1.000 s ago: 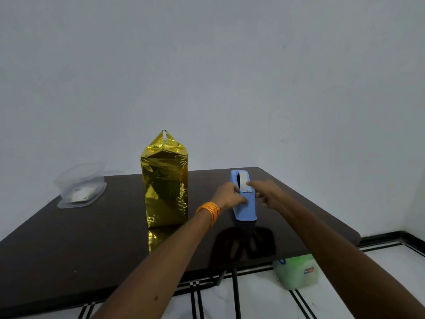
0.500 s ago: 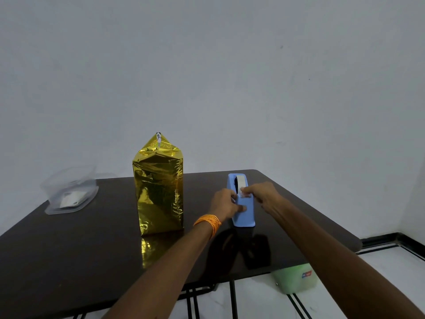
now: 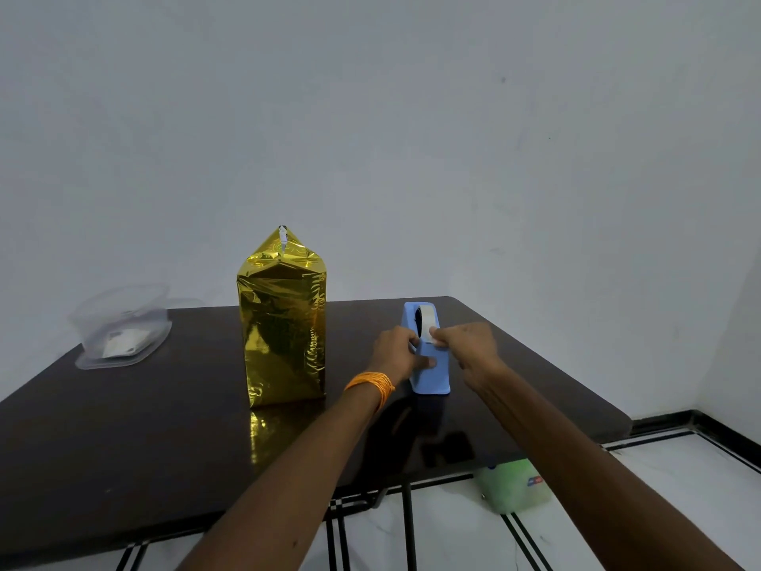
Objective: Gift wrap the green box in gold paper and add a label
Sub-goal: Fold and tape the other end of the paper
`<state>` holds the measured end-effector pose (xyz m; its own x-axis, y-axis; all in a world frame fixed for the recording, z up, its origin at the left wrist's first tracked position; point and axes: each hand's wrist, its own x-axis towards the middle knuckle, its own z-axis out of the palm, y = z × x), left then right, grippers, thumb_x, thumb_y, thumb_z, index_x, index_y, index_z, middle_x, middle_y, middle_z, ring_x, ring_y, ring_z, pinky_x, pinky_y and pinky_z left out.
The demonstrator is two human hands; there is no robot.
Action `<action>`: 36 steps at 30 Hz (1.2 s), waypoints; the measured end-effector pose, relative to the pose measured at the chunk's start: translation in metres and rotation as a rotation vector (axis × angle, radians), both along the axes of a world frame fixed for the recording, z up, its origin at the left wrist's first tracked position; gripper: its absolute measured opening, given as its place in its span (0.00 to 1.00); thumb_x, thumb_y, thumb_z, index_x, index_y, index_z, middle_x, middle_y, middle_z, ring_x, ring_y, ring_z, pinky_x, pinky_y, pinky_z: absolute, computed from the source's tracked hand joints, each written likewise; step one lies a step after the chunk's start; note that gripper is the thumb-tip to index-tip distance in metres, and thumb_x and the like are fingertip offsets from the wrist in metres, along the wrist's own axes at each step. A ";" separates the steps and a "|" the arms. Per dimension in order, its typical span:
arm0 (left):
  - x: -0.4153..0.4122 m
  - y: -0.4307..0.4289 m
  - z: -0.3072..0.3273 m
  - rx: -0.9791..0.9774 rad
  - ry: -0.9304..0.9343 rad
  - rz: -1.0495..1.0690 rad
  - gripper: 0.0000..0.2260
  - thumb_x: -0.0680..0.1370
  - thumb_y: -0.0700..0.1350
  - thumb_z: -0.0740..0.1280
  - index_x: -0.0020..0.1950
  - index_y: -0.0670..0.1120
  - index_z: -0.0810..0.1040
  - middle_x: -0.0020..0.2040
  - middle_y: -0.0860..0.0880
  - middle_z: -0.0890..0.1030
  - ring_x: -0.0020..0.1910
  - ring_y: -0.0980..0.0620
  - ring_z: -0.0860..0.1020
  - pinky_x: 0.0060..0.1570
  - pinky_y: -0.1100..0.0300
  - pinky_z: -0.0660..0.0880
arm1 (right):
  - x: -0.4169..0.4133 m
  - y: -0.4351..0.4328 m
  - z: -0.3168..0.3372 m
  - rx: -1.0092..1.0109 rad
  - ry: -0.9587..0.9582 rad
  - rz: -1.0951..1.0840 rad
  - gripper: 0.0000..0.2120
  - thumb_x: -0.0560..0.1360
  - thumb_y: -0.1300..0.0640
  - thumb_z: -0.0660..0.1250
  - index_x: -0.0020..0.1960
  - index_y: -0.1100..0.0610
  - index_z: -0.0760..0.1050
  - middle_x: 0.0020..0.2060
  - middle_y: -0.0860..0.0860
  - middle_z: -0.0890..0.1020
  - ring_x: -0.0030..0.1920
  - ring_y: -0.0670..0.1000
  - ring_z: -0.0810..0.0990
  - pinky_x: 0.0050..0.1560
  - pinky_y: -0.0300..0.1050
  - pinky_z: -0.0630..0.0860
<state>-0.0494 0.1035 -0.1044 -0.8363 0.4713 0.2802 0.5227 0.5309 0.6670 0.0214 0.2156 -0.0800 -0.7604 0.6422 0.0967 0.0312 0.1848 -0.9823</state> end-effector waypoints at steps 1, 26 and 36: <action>0.001 0.000 -0.001 0.003 -0.001 0.002 0.17 0.70 0.49 0.78 0.52 0.40 0.81 0.52 0.42 0.83 0.50 0.46 0.81 0.49 0.54 0.78 | 0.003 -0.001 -0.002 -0.003 -0.009 0.000 0.11 0.73 0.61 0.74 0.34 0.63 0.78 0.32 0.54 0.80 0.27 0.46 0.73 0.21 0.33 0.65; 0.010 -0.030 0.047 -0.024 0.350 0.063 0.16 0.74 0.35 0.65 0.61 0.43 0.77 0.55 0.43 0.80 0.55 0.43 0.78 0.52 0.50 0.78 | 0.013 -0.006 0.025 0.513 0.093 0.090 0.12 0.77 0.48 0.67 0.47 0.57 0.81 0.40 0.54 0.83 0.42 0.51 0.81 0.45 0.48 0.77; 0.022 -0.095 0.148 0.277 0.592 0.030 0.09 0.81 0.46 0.63 0.55 0.47 0.81 0.46 0.51 0.83 0.43 0.55 0.81 0.46 0.58 0.79 | -0.016 -0.063 0.059 0.268 0.428 0.489 0.18 0.73 0.61 0.74 0.60 0.46 0.77 0.55 0.52 0.82 0.55 0.49 0.83 0.55 0.49 0.82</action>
<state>-0.0274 0.0080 0.0437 -0.5145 0.2948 0.8052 0.8315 0.4007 0.3846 0.0049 0.1524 -0.0207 -0.8160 0.1481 0.5588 -0.4962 0.3164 -0.8085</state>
